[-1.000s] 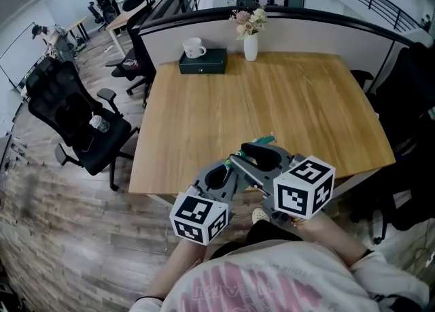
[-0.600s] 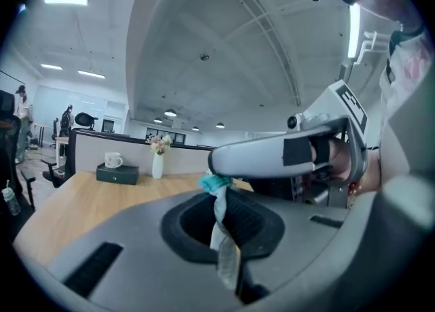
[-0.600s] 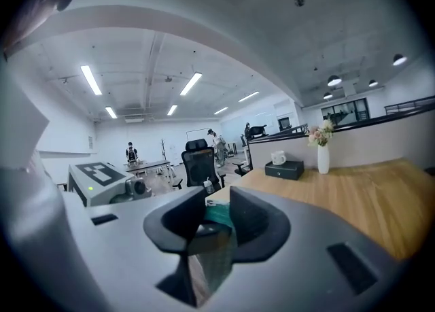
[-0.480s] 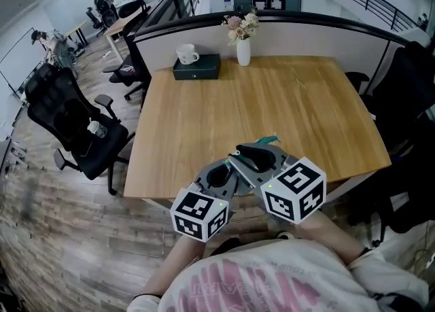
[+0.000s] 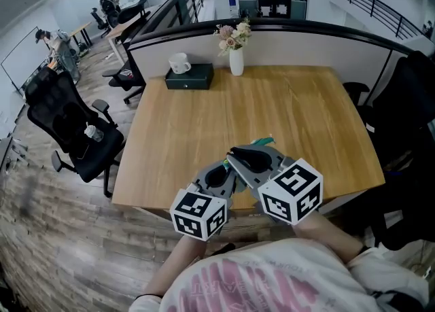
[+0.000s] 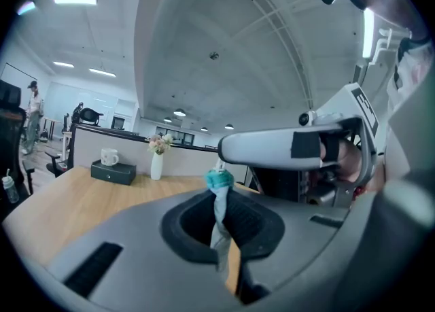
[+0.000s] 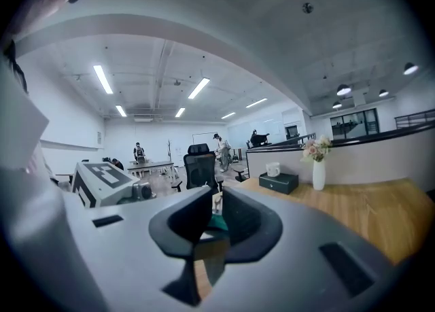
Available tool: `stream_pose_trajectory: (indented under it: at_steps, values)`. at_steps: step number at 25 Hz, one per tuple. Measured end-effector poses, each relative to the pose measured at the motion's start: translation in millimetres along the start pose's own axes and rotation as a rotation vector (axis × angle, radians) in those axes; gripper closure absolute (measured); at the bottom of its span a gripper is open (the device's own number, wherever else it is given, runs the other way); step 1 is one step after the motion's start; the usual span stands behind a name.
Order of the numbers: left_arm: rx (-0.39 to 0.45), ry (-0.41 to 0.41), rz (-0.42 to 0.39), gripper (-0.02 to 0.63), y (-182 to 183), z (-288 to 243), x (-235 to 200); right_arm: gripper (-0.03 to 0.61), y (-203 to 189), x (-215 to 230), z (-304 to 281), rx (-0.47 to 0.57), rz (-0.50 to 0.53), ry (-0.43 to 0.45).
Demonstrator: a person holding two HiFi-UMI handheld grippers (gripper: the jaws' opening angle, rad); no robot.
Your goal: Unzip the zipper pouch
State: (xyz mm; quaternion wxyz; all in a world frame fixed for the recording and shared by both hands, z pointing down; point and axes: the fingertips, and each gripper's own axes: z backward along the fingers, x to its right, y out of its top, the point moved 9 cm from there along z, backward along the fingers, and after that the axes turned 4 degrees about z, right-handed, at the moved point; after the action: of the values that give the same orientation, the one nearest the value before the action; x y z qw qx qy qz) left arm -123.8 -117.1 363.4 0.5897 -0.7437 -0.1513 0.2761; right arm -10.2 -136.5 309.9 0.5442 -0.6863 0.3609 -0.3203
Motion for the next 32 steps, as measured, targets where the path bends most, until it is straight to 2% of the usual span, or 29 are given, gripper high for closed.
stream_pose_trajectory:
  at_steps: [2,9,17,22,32]
  values:
    - [-0.004,-0.005,-0.004,0.606,1,-12,5,0.541,-1,8,3,0.001,-0.012,0.019]
    - [-0.015,-0.002,-0.039,0.607,6,-30,16,0.575,0,31,15,0.000,-0.048,-0.004]
    - [-0.012,0.015,-0.048,0.606,8,-31,14,0.580,-4,43,19,0.051,-0.178,-0.003]
    - [0.002,0.001,-0.005,0.607,9,-32,11,0.580,-5,52,22,0.060,-0.183,-0.050]
    - [0.027,-0.021,0.035,0.607,16,-33,9,0.580,-9,60,28,0.033,-0.127,-0.127]
